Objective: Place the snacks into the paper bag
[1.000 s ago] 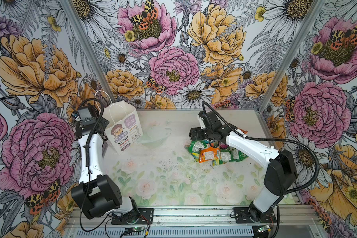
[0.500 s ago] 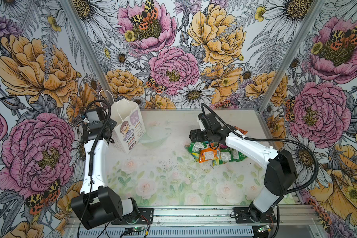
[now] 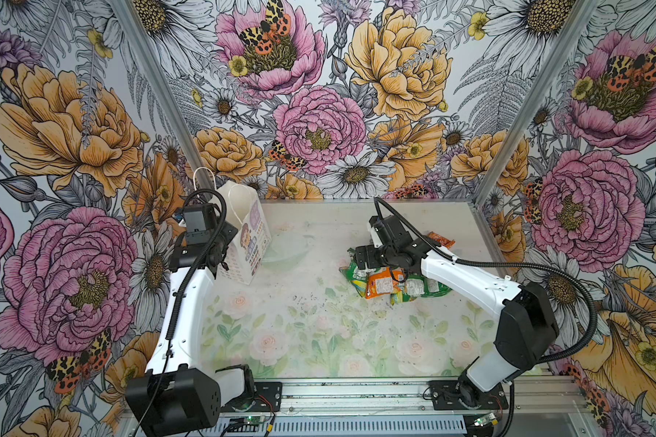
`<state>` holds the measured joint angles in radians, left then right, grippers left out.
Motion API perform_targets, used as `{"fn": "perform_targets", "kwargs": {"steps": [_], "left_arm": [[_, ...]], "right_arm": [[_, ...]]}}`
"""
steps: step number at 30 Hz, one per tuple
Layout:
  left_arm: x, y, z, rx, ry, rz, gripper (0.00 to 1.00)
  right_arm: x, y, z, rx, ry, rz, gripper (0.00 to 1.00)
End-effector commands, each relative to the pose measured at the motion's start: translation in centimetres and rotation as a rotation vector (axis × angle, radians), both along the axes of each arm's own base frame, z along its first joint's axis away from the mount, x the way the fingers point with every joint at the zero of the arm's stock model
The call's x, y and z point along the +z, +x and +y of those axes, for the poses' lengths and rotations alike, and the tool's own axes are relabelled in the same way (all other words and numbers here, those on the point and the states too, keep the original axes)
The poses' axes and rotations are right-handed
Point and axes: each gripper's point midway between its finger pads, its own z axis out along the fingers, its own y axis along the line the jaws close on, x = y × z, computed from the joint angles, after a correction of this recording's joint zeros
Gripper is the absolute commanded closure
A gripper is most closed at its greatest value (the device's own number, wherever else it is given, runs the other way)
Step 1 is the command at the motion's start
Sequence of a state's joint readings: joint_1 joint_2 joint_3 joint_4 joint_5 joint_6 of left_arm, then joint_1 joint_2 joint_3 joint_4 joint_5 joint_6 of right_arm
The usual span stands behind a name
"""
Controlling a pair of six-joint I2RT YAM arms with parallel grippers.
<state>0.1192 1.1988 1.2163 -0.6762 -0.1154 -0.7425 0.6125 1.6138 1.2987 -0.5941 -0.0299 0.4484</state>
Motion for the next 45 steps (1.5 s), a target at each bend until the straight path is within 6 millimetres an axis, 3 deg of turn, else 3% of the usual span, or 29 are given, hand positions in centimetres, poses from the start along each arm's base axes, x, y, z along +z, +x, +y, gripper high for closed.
{"fn": "perform_targets", "kwargs": {"steps": [1, 7, 15, 21, 28, 34, 41, 45], "left_arm": [[1.4, -0.3, -0.8, 0.007, -0.005, -0.054, 1.00], [2.4, -0.2, -3.3, -0.046, -0.015, -0.081, 1.00], [2.4, -0.5, -4.5, -0.064, 0.002, -0.067, 0.97], [1.7, -1.3, -4.8, -0.067, -0.001, -0.056, 0.67], [2.5, -2.1, -4.0, -0.058, 0.059, -0.036, 0.44], [5.6, -3.1, -2.9, -0.085, 0.182, -0.028, 0.33], [10.4, -4.7, -0.7, -0.149, 0.345, -0.067, 0.11], [11.6, -4.3, 0.4, -0.248, 0.374, -0.093, 0.05]], "right_arm": [[0.8, -0.5, -0.2, 0.002, -0.004, -0.027, 0.04], [0.5, -0.8, -0.6, 0.014, -0.021, -0.029, 0.03], [0.4, -1.1, -0.9, 0.024, -0.033, -0.035, 0.03], [0.1, -1.1, -0.9, 0.030, -0.040, -0.032, 0.03], [-0.1, -1.0, -0.7, 0.037, -0.040, -0.025, 0.02], [-0.3, -0.9, -0.6, 0.037, -0.040, -0.022, 0.02], [-0.4, -0.6, -0.2, 0.033, -0.032, -0.012, 0.02], [-0.2, -0.3, 0.2, 0.025, -0.015, -0.007, 0.02]]}}
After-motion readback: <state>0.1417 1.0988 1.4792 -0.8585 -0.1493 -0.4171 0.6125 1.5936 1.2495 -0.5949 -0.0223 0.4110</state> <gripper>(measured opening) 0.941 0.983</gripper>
